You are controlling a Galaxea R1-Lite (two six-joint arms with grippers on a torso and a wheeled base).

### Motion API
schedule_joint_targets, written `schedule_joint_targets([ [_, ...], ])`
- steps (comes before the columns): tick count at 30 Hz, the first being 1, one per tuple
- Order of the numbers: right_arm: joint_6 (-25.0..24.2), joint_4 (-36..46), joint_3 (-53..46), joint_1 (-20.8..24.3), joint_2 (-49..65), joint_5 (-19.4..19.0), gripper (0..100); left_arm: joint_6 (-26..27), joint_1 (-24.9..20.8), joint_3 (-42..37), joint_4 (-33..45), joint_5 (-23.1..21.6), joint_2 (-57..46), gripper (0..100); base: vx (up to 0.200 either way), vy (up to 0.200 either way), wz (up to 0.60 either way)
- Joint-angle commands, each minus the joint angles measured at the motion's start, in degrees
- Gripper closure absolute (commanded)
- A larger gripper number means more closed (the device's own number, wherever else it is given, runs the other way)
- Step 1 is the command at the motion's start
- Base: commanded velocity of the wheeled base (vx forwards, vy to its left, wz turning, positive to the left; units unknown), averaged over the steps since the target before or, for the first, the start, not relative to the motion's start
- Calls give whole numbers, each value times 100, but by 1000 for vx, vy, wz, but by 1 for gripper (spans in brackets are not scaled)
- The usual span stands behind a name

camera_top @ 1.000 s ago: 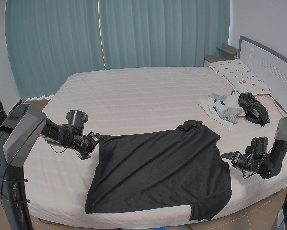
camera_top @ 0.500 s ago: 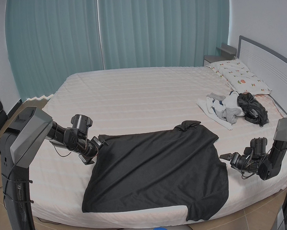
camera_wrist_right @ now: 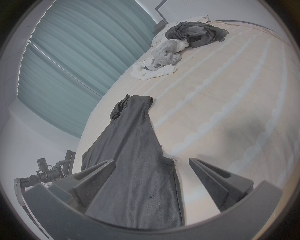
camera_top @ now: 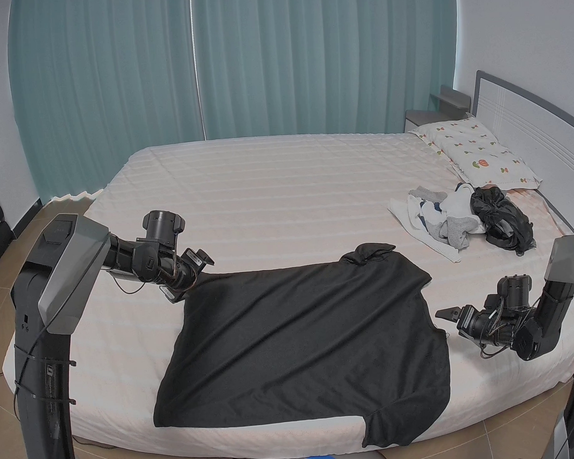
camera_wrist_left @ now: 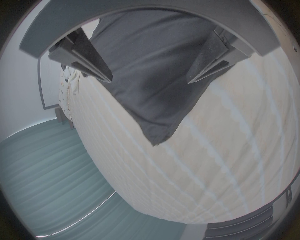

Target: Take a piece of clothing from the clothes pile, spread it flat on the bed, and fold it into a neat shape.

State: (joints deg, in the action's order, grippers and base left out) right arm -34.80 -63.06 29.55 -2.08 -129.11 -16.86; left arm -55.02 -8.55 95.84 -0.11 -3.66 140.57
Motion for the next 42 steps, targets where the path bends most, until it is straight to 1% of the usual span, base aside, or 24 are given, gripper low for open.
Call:
schedule_joint_targets([
  [1,-9,-4,-19,15,-26,7,0,44,169,840,29,199,594,0,0,0,0],
  [3,-9,-4,-28,24,-35,42,0,158,222,1121,81,278,788,0,0,0,0],
  [4,-9,-4,-28,24,-35,42,0,158,222,1121,81,278,788,0,0,0,0],
  [5,-9,-4,-46,41,-26,60,0,386,274,1358,178,339,964,0,0,0,0],
  [6,-9,-4,-63,33,-18,60,0,483,292,1490,231,383,1051,0,0,0,0],
  [8,-9,4,-63,24,-18,60,0,527,310,1657,283,454,1166,0,0,0,0],
  [9,-9,-4,-90,15,-9,60,0,553,310,1868,319,498,1289,0,0,0,0],
  [12,-9,-4,-99,15,-9,60,0,624,327,1875,257,506,1377,0,0,0,0],
  [13,-9,-4,-107,24,-9,69,0,835,318,1875,222,498,1412,0,0,0,0],
  [15,-9,-4,-99,33,-9,69,0,949,310,1875,187,489,1491,0,0,0,0],
  [21,-9,-4,-99,50,0,60,0,966,301,1875,-103,339,1614,0,0,0,0],
  [25,0,-4,-99,50,9,60,0,1072,301,1875,-349,375,1719,0,0,0,0],
  [29,0,-4,-99,50,26,60,0,1090,327,1875,-385,375,1719,0,0,0,0],
  [33,0,-4,-134,59,9,60,0,1098,336,1875,-578,410,1719,0,0,0,0],
  [42,0,-4,-134,129,18,60,0,1098,380,1875,-639,436,1719,0,0,0,0],
])
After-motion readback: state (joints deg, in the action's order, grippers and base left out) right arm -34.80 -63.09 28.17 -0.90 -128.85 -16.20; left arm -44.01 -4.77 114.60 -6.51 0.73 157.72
